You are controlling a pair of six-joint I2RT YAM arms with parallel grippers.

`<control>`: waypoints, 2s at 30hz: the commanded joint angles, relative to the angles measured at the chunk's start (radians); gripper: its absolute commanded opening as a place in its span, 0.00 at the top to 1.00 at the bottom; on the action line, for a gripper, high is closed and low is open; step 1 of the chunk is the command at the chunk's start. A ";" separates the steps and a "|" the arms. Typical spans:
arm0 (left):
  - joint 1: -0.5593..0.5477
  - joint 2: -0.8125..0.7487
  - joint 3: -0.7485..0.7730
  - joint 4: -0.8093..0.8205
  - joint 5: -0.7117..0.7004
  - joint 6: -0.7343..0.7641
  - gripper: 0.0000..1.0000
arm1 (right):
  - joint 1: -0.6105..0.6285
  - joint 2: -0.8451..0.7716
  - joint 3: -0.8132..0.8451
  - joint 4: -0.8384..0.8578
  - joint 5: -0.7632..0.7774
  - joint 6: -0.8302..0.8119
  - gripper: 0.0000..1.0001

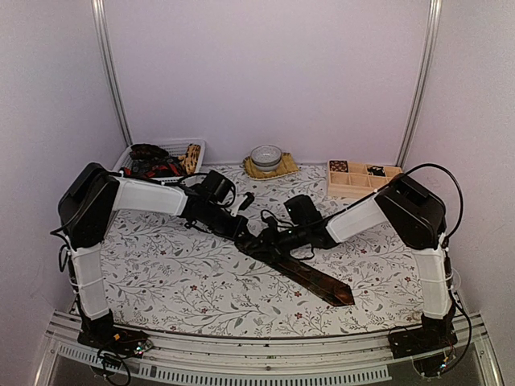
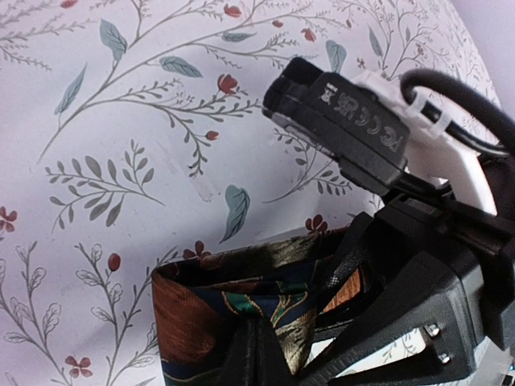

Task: Roll the ties
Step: Roll the tie at the center of the board.

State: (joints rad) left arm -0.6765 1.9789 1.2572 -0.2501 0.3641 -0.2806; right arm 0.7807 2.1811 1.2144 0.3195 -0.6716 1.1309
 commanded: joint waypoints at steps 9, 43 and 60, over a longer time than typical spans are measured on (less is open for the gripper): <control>-0.012 -0.002 -0.039 -0.011 -0.020 0.014 1.00 | -0.022 0.091 -0.096 0.265 -0.033 0.183 0.59; 0.057 -0.150 0.016 -0.131 -0.044 0.199 0.34 | -0.031 0.157 -0.057 0.237 -0.008 0.215 0.73; 0.023 -0.237 -0.182 -0.008 -0.294 0.909 0.12 | -0.046 0.210 -0.047 0.240 -0.045 0.217 0.73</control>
State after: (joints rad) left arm -0.6544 1.7618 1.0958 -0.3527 0.0616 0.4236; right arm 0.7513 2.2841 1.1797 0.6514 -0.7406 1.3621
